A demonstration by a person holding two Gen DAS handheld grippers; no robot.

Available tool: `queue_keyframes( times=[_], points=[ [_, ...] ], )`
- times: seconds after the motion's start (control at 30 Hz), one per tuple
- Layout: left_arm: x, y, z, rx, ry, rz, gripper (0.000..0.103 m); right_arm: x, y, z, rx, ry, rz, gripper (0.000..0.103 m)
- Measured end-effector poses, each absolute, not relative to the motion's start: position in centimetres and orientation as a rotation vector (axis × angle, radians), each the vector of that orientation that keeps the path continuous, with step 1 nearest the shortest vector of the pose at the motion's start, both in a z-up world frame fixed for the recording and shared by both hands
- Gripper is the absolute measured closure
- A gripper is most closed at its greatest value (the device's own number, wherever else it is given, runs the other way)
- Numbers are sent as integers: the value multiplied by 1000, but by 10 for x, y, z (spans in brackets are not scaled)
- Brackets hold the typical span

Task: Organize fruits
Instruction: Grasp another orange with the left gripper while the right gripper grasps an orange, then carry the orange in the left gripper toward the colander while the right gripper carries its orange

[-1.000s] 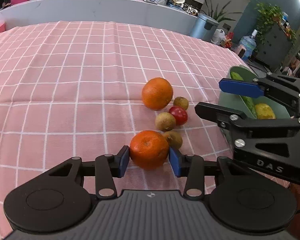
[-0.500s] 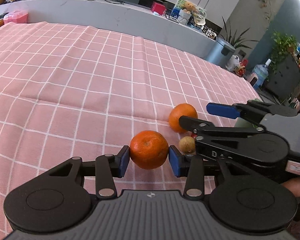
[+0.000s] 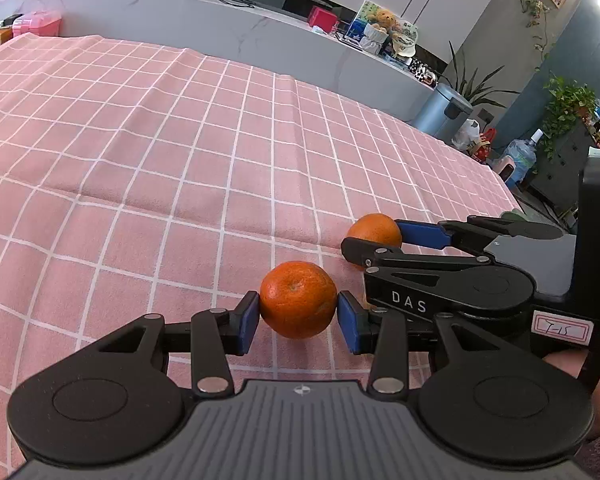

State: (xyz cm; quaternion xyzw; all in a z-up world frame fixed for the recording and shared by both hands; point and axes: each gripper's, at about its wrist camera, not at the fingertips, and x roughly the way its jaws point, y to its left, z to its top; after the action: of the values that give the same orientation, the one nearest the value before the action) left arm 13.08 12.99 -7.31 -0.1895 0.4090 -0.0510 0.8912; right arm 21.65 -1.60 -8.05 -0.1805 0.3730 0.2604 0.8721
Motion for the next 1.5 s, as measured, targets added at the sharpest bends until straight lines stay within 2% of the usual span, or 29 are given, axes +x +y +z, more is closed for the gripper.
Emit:
queue_keyframes(
  times=[0.2,0.5,0.93,1.17,1.5],
  points=[
    [128,128,-68,-390,839,-103,55,211,-19,-72,-375,759,548,60],
    [120,119,-48,-381,798,-112,56,179,-44,-31,-364,674,555,60],
    [109,78,-8,-338,736,-183,55,119,-119,23,-217,545,456,60],
    [116,40,7,-307,720,-283,55,102,-170,26,-155,533,386,60],
    [137,-18,2,-175,746,-369,55,116,-226,6,-133,589,306,60]
  ],
)
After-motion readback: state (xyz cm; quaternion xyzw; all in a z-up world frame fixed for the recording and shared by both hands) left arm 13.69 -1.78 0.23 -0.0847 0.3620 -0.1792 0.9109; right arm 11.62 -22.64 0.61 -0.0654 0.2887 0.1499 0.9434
